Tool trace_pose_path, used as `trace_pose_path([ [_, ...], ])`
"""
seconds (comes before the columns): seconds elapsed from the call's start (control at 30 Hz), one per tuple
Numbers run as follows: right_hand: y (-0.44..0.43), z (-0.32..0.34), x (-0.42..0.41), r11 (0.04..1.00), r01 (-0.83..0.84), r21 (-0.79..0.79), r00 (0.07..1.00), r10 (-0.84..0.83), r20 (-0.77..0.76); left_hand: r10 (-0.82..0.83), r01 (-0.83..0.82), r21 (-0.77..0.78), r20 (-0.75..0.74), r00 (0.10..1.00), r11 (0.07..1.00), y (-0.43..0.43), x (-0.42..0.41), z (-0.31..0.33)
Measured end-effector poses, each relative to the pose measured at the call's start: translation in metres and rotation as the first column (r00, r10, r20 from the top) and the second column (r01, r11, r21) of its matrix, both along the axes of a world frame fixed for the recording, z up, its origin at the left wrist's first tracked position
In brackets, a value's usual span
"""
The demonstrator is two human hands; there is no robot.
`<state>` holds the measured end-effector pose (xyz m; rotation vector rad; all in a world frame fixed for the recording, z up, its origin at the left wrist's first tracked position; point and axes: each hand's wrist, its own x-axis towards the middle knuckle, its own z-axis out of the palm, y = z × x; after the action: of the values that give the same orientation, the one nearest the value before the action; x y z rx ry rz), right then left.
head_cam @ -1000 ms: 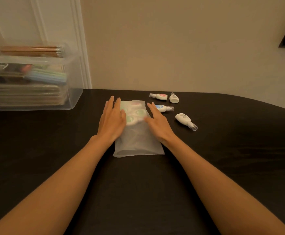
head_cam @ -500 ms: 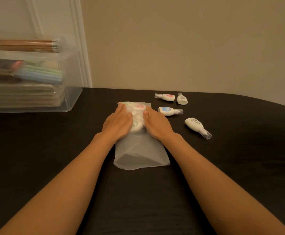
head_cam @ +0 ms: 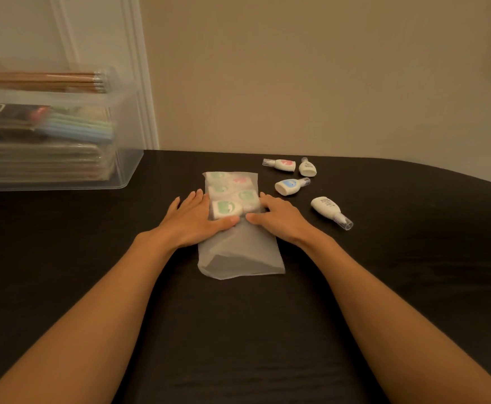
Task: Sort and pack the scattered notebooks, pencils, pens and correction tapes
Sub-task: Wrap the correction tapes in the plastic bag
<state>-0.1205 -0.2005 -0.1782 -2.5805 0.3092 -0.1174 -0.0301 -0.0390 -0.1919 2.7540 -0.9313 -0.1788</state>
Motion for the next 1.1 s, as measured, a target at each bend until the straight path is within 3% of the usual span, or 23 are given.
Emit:
trace_pose_path([
  [0.27, 0.006, -0.001, -0.007, 0.985, -0.029, -0.167, 1.000, 0.031, 0.007, 0.024, -0.022, -0.091, 0.030, 0.999, 0.996, -0.005, -0.010, 0.000],
  [0.4, 0.009, -0.003, -0.009, 0.964, 0.087, -0.251, 0.994, -0.066, 0.091, 0.136, -0.126, -0.069, 0.174, 0.975, 0.990, -0.009, -0.022, 0.005],
  [0.53, 0.014, -0.003, -0.015, 0.951, 0.153, -0.268, 0.973, -0.098, 0.208, 0.217, -0.151, -0.233, 0.293, 0.931, 0.961, -0.005, -0.028, 0.010],
  [0.73, 0.017, -0.001, -0.015, 0.927, 0.103, -0.360, 0.958, 0.005, 0.287, 0.215, -0.175, -0.220, 0.175, 0.961, 0.960, -0.002, -0.027, 0.015],
  [1.1, 0.018, -0.001, -0.013, 0.927, 0.079, -0.367, 0.952, 0.039, 0.304, 0.093, -0.054, -0.193, 0.198, 0.976, 0.980, -0.002, -0.026, 0.013],
])
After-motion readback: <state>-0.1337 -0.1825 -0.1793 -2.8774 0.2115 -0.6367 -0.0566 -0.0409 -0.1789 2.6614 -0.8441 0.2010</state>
